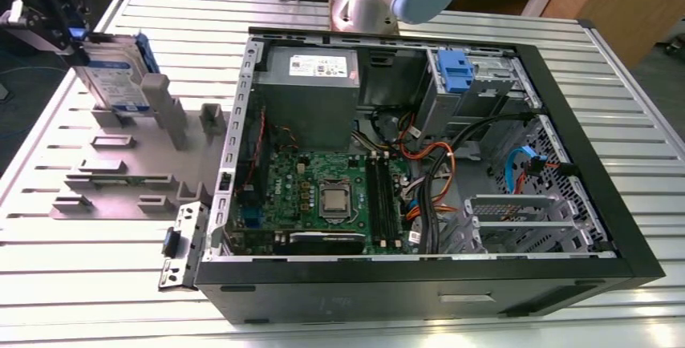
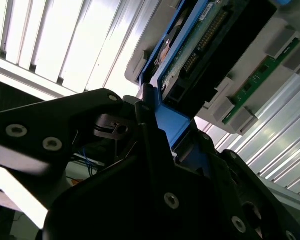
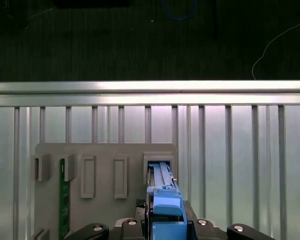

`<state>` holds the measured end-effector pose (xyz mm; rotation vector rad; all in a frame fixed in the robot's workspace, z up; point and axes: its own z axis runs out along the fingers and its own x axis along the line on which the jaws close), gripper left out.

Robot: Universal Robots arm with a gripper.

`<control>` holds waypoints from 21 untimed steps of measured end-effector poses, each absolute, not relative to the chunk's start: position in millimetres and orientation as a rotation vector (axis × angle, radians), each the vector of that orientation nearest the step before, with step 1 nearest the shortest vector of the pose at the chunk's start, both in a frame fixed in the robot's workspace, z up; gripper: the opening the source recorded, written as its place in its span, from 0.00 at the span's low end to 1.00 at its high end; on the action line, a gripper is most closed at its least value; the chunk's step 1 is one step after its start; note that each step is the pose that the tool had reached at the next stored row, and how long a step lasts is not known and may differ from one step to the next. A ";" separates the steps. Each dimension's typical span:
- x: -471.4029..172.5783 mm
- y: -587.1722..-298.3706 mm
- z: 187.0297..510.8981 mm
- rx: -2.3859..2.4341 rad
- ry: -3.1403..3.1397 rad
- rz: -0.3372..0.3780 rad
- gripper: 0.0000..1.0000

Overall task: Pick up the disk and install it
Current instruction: 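Pick up the disk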

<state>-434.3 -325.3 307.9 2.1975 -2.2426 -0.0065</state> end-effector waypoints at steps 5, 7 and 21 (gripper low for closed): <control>-434.3 -325.3 309.9 2.198 -2.243 -0.006 0.36; -434.3 -325.3 310.3 2.198 -2.243 -0.006 0.36; -434.3 -325.3 314.2 2.198 -2.243 -0.006 0.36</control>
